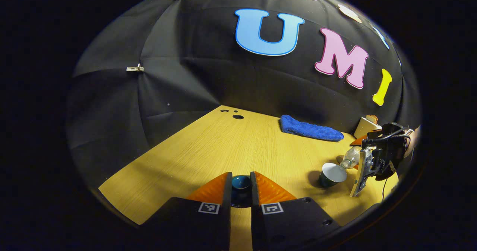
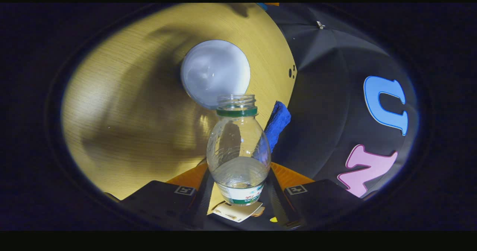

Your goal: Open the teacup lid with one hand, grasp the water bottle and pour water into the teacup with the other hand; after pouring, place the water bottle on the coaster and then close the teacup lid.

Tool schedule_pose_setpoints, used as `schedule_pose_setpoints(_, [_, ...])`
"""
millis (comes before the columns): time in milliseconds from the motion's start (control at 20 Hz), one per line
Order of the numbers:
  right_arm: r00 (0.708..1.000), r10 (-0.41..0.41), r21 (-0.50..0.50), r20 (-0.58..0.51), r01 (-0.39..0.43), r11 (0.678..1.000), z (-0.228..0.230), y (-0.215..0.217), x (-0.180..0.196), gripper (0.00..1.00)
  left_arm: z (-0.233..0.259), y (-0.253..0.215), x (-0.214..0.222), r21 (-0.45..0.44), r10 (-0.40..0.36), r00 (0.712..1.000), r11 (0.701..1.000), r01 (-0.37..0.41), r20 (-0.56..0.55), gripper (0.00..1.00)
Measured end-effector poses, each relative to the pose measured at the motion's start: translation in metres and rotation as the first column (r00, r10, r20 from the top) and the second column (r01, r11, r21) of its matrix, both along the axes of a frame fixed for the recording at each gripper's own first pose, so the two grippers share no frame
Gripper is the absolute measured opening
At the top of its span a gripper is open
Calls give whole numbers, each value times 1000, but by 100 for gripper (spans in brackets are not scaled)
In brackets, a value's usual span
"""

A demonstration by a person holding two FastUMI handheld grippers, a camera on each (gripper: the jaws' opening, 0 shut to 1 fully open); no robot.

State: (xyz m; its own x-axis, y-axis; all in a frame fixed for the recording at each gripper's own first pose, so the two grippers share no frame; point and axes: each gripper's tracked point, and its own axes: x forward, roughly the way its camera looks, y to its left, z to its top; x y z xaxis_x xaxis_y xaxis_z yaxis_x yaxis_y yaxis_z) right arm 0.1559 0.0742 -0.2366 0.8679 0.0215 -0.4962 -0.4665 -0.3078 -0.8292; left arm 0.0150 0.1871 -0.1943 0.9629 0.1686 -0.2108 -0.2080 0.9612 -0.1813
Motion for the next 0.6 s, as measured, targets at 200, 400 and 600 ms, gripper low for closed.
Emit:
schedule_pose_setpoints(200, [1000, 2, -35, -5, -3, 999, 3, 0, 2, 72, -4, 3, -4, -20, 10, 1000, 1000, -10, -8, 27])
schedule_pose_setpoints(400, [1000, 19, -59, -8, -20, 998, 5, 2, 3, 72, -6, 5, -6, -24, 15, 1000, 1000, -15, -7, 23])
schedule_pose_setpoints(600, [999, 32, -88, -13, -33, 996, 8, 4, 5, 72, -6, 6, -7, -18, 17, 1000, 1000, -17, -6, 27])
